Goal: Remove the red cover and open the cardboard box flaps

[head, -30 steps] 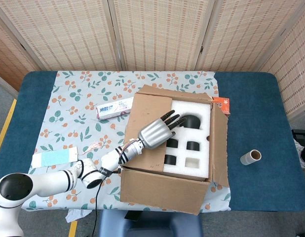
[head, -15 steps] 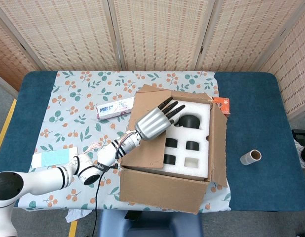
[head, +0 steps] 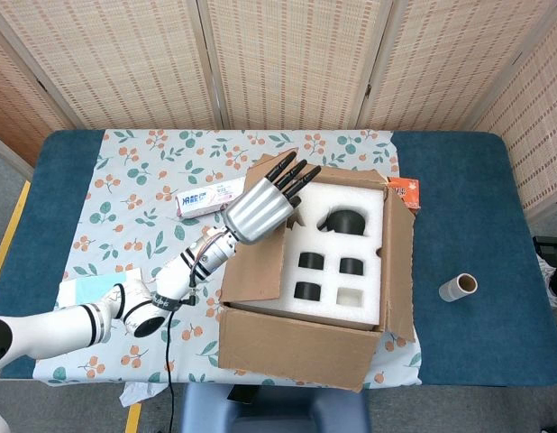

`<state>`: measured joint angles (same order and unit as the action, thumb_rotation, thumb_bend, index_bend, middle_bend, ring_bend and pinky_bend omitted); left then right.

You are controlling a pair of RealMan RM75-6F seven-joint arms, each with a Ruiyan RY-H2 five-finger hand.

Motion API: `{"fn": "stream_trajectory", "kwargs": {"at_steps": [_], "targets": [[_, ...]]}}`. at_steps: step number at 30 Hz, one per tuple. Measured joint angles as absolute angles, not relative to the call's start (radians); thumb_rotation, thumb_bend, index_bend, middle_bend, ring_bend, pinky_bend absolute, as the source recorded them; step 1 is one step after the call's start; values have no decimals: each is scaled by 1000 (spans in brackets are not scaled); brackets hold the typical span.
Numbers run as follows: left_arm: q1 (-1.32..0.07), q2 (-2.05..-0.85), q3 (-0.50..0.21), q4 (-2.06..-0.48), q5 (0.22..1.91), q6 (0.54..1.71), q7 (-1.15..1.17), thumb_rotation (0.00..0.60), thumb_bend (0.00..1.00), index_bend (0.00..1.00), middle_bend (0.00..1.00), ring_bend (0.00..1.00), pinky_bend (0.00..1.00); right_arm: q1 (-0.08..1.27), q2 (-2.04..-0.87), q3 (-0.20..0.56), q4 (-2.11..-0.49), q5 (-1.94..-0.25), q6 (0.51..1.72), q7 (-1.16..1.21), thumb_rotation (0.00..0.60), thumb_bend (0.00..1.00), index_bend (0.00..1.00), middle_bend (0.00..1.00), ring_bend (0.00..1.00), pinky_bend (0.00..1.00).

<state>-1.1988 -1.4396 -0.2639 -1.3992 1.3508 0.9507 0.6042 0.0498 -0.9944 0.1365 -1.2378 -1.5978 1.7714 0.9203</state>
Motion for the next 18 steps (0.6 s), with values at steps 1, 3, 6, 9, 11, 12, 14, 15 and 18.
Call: {"fn": "stream_trajectory", "kwargs": {"at_steps": [1,3,6,9,11,12,14,15,18], "targets": [[-1195,-1435,-262,-1403,1354,959,611,600,1000,545,33,0,0,50,-995,136,-1238,-1597,1770,919,395,873,420,0,0,0],[-1183,-1419,-260,-1420,1357,976,619,600,1000,544,33,0,0,53,-995,136,-1239,-1597,1763,915,394,873,420,0,0,0],[-1170,-1397,-262,-1441,1352,984,618,600,1000,542,33,0,0,57,-995,133,-1243,-1600,1756,905,394,873,416,0,0,0],[-1158,-1380,-264,-1448,1345,989,606,600,1000,539,33,0,0,58,-995,132,-1249,-1601,1756,900,395,873,412,0,0,0],[-1151,-1373,-264,-1448,1342,993,606,600,1000,539,33,0,0,59,-995,132,-1249,-1599,1751,900,396,873,411,0,0,0],[-1147,-1368,-264,-1448,1340,995,605,600,1000,538,33,0,0,61,-995,132,-1249,-1597,1745,900,397,873,410,0,0,0],[-1143,-1360,-264,-1449,1338,997,605,600,1000,532,33,0,0,65,-995,131,-1249,-1596,1736,900,396,873,409,0,0,0],[-1140,-1353,-264,-1450,1337,998,602,600,1000,528,33,0,0,67,-995,131,-1249,-1594,1731,900,395,873,409,0,0,0],[-1130,-1339,-267,-1448,1332,1005,585,600,1000,525,33,0,0,72,-994,131,-1251,-1591,1723,896,396,873,409,0,0,0]]}}
